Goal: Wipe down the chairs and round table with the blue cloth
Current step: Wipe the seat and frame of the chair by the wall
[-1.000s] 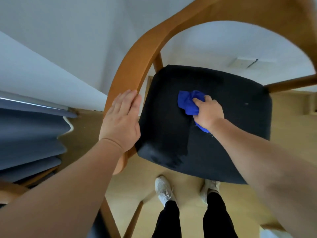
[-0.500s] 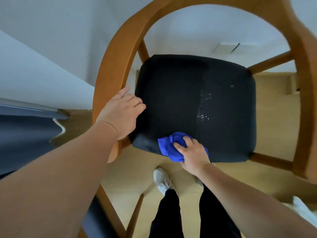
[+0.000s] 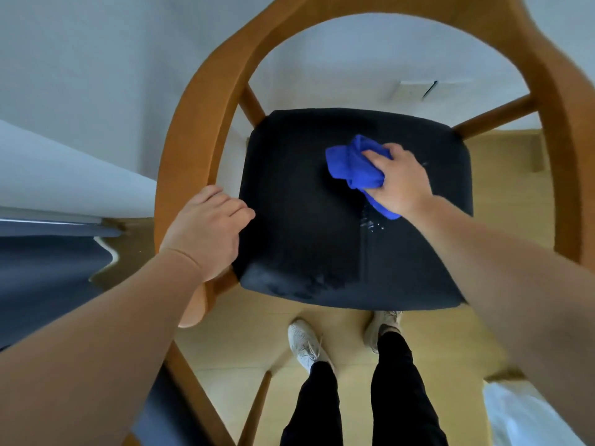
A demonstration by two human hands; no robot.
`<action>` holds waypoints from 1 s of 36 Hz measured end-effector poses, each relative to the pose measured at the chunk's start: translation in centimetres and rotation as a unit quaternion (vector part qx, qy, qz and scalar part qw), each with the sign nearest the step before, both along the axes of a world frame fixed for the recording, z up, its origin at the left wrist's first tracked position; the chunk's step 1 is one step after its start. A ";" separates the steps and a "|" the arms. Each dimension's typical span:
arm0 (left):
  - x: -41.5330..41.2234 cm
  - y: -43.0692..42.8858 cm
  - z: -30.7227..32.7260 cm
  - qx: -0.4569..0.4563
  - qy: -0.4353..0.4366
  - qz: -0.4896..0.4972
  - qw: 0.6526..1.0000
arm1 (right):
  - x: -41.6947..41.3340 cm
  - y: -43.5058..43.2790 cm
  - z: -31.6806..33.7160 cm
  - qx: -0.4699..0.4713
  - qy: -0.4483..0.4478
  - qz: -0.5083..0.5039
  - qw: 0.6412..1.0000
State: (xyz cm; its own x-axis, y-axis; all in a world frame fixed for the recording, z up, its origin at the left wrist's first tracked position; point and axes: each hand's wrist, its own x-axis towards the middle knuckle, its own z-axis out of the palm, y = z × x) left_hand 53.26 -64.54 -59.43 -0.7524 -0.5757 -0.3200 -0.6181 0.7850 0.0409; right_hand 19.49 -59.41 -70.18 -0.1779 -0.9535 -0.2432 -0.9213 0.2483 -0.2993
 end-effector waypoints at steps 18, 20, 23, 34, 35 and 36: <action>0.4 -0.4 -0.6 0.016 0.033 0.019 0.999 | -4.9 -10.0 -2.8 0.124 0.050 -0.034 0.990; 0.4 -0.4 -0.6 0.021 0.033 0.020 0.999 | -4.8 -9.7 -3.0 0.130 0.046 -0.041 0.990; 0.5 -0.4 -0.7 0.020 0.031 0.021 0.999 | -4.4 -9.7 -2.7 0.150 0.045 -0.037 0.987; 0.5 -0.4 -0.3 0.014 0.044 0.023 0.999 | 0.1 -1.8 -1.9 0.163 0.035 -0.030 0.986; 0.5 -0.4 -0.2 0.015 0.042 0.022 0.999 | 0.6 -0.6 -1.8 0.166 0.032 -0.029 0.985; 0.5 -0.4 -0.2 0.014 0.039 0.022 0.999 | 1.1 0.6 -1.8 0.168 0.030 -0.025 0.985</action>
